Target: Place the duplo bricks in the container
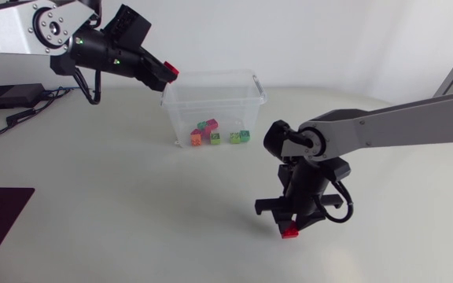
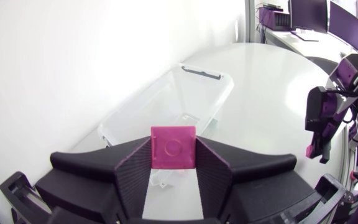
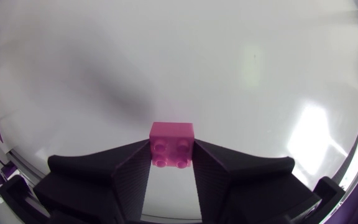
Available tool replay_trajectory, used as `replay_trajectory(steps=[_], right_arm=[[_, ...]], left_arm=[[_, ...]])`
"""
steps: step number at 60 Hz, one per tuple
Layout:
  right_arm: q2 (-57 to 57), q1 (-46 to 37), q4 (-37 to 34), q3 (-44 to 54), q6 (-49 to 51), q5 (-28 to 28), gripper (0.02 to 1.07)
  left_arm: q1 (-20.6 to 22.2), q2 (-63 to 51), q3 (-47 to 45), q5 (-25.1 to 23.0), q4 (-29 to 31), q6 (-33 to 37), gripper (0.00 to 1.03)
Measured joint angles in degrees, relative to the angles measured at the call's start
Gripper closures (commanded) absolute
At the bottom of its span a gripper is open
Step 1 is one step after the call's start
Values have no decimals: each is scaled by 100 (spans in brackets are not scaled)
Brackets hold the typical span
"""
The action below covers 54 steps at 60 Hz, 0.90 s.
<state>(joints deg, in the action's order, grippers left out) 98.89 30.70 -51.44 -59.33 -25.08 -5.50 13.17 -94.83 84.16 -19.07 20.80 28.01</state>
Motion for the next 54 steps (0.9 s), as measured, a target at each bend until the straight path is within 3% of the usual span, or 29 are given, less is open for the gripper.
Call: replay_trajectory(steps=[10,18,24,29,41,54], right_arm=[[-367,57,-208,-684,0,275,76],[-520,77,-282,-1145,2,372,77],[-623,77,-313,-1480,22,435,77],[-682,77,-337,-1755,26,498,77],[-728,77,-79,-2426,140,654,77],[-726,70,960,-2754,444,1093,78]], left_arm=[[-26,-507,83,313,-848,-603,72],[-26,-1023,273,688,-1209,-883,44],[-26,-1436,538,898,-1366,-1067,28],[-26,-1670,710,977,-1515,-1189,4],[-26,-1738,745,1060,-1644,-1475,4],[-33,-872,264,1062,-1375,-1672,4]])
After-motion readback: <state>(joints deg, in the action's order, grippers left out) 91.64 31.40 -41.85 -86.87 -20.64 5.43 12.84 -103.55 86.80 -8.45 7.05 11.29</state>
